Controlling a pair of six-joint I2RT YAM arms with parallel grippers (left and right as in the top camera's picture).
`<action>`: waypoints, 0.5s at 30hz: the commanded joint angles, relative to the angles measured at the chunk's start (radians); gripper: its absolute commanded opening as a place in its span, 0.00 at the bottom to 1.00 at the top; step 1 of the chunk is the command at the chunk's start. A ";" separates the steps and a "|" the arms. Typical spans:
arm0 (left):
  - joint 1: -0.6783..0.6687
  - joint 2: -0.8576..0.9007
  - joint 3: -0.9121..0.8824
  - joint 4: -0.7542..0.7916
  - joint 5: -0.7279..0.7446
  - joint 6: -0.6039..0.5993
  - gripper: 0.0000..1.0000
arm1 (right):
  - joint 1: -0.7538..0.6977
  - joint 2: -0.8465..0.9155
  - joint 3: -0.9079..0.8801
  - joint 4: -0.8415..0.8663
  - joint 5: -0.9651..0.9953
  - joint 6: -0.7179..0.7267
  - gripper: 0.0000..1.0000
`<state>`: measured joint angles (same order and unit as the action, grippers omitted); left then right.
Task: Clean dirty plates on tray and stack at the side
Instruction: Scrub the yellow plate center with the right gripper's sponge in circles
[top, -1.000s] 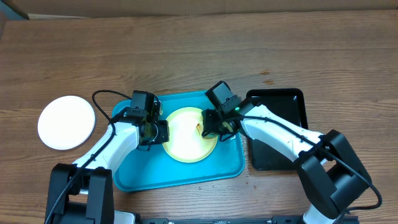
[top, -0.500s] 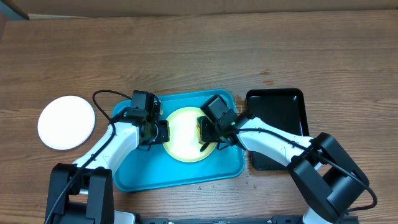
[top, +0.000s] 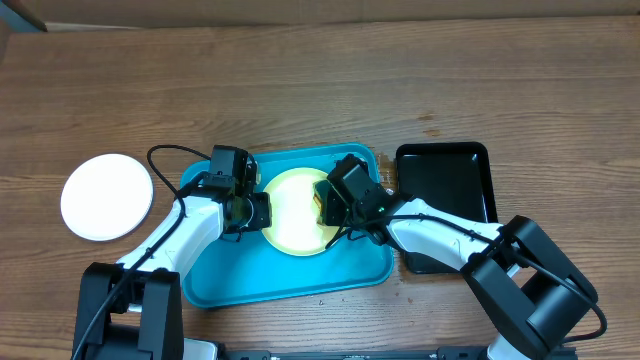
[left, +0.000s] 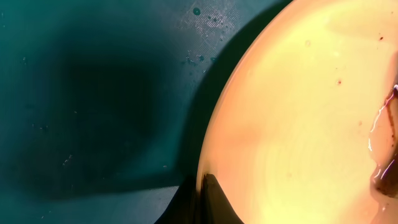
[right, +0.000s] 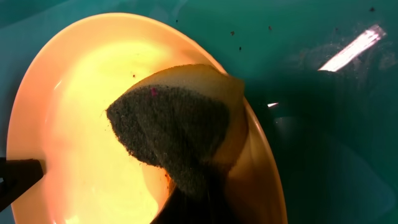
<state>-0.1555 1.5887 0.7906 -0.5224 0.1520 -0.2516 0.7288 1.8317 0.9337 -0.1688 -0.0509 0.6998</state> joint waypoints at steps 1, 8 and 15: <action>-0.002 0.006 -0.009 0.000 0.005 0.001 0.04 | -0.003 0.030 -0.038 -0.011 0.050 0.008 0.04; -0.002 0.006 -0.009 0.000 0.005 0.014 0.04 | -0.006 0.030 -0.037 0.048 0.050 -0.141 0.04; -0.002 0.006 -0.010 -0.002 0.005 0.024 0.04 | -0.027 0.030 -0.035 0.104 0.050 -0.389 0.04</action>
<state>-0.1558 1.5887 0.7906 -0.5217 0.1532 -0.2546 0.7208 1.8374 0.9138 -0.0719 -0.0444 0.4606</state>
